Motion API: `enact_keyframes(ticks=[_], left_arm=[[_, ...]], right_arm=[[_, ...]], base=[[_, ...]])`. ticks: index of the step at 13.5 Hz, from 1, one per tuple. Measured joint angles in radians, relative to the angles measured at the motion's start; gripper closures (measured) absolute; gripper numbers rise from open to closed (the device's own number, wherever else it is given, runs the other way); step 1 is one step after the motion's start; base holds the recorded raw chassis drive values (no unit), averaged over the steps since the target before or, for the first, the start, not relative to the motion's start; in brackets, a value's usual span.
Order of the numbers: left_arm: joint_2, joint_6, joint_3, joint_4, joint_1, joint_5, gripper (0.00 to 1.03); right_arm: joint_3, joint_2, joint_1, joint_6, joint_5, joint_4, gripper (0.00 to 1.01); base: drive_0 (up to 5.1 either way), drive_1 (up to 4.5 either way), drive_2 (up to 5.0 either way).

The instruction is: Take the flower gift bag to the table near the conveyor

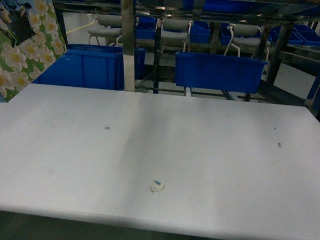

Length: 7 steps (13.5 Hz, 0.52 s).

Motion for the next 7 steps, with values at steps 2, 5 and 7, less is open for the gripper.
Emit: enact_keyframes(ticks=[2, 5, 7], left_arm=[[0.002, 0.0, 0.0, -0.005, 0.006, -0.008, 1.01], [-0.007, 0.003, 0.0, 0.003, -0.001, 0.0, 1.01], [-0.001, 0.003, 0.0, -0.002, -0.001, 0.003, 1.01]], right_arm=[[0.0, 0.005, 0.003, 0.0, -0.006, 0.0, 0.99], [0.0, -0.007, 0.005, 0.0, -0.004, 0.005, 0.99], [0.0, -0.004, 0.005, 0.0, 0.0, 0.0, 0.99]], base=[[-2.4, 1.9, 0.3], [0.0, 2.88, -2.9], [0.2, 4.55, -4.1]])
